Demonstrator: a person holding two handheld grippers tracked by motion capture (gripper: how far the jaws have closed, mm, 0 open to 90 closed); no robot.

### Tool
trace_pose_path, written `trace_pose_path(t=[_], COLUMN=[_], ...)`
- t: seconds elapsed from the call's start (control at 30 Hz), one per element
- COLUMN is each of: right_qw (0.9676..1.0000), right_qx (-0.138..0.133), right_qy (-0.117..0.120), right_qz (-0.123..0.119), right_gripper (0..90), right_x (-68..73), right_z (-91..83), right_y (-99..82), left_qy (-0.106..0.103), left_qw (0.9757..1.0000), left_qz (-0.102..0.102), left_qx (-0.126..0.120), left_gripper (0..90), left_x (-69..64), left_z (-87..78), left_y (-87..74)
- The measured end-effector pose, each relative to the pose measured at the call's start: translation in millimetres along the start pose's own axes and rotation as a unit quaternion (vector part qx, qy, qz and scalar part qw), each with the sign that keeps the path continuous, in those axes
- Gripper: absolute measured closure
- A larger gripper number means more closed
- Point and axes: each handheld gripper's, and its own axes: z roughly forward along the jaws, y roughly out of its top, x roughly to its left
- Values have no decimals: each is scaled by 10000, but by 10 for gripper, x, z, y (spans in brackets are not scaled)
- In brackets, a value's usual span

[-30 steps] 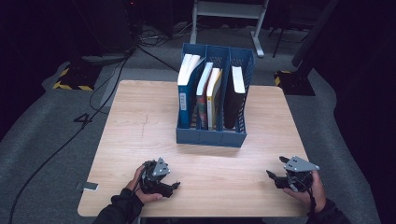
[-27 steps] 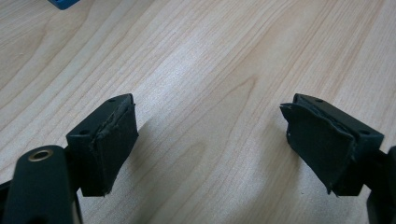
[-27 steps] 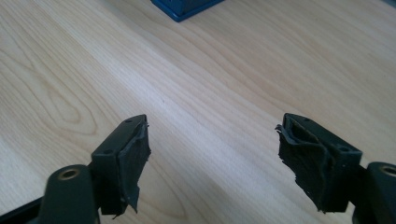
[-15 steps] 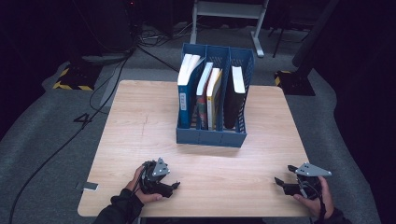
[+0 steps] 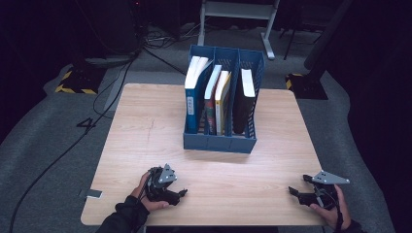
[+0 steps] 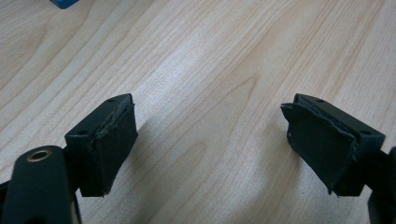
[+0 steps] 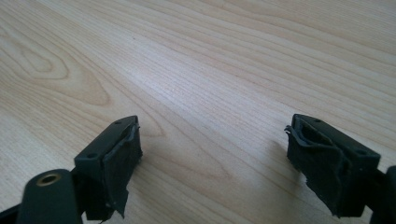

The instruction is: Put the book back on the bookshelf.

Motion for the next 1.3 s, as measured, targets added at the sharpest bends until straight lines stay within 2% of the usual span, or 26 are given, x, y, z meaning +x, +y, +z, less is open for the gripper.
trace_pose_path(t=[0.37, 0.7, 1.3], right_qw=[9999, 9999, 9999], right_qx=[13, 17, 24], right_qy=[83, 74, 69], right_qz=[-86, -93, -88], right_gripper=[164, 155, 152], right_x=[-18, -14, -13], right_z=[11, 24, 29], right_y=[9, 18, 24], left_qy=[-4, 37, -24], left_qw=[10000, 10000, 10000], left_qz=[-22, -39, -1], left_qx=[-2, -3, 1], left_gripper=[162, 162, 157], left_x=[0, -14, 5], left_z=[5, -6, 7], left_y=[3, -8, 5])
